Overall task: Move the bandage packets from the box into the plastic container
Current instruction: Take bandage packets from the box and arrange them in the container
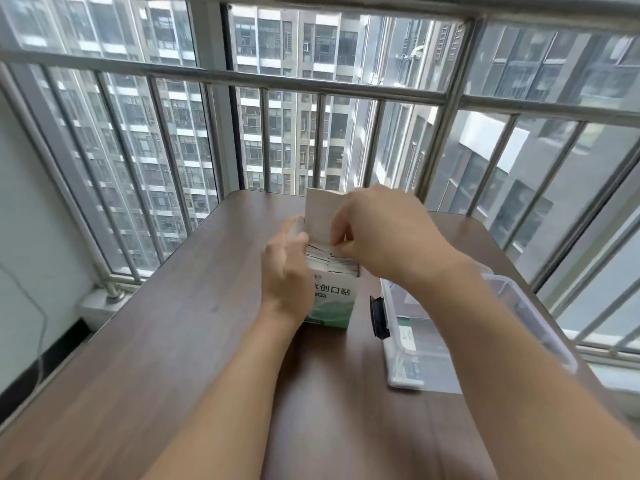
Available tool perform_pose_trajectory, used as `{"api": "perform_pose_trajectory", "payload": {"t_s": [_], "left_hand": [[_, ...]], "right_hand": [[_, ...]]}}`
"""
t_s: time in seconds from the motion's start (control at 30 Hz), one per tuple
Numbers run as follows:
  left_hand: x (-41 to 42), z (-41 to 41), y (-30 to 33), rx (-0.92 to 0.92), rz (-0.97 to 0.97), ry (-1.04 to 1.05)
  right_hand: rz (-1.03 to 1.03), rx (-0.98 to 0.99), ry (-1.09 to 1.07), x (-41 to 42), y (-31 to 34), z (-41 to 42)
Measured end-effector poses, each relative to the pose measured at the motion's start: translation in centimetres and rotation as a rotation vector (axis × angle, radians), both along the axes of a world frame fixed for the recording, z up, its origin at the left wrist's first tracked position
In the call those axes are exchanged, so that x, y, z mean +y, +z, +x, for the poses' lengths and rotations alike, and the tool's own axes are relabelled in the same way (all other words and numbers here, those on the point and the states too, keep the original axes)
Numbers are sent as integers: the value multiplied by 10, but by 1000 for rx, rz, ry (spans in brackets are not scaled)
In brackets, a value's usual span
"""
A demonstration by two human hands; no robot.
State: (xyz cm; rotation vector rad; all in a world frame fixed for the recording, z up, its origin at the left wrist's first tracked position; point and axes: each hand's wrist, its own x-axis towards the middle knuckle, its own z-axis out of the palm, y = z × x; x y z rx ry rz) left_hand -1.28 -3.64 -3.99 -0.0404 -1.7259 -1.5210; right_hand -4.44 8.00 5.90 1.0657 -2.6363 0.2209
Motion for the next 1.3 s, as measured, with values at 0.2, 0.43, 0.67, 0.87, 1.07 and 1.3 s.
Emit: {"api": "perform_pose_trajectory", "payload": {"t_s": [0.2, 0.43, 0.67, 0.87, 1.07, 1.3], "left_hand": [[2, -1, -4, -12, -42, 83], [4, 0, -3, -41, -51, 107], [5, 5, 1, -75, -56, 141], [6, 6, 3, -112, -55, 176], [7, 6, 3, -128, -50, 184], [7, 5, 1, -135, -54, 179]], "right_hand": [[19, 8, 28, -8, -10, -3], [92, -152, 69, -1, -7, -7], [104, -160, 85, 0, -5, -8], [140, -186, 49, 5, 0, -9], [78, -307, 76, 8, -2, -19], [-7, -307, 95, 7, -6, -19]]}}
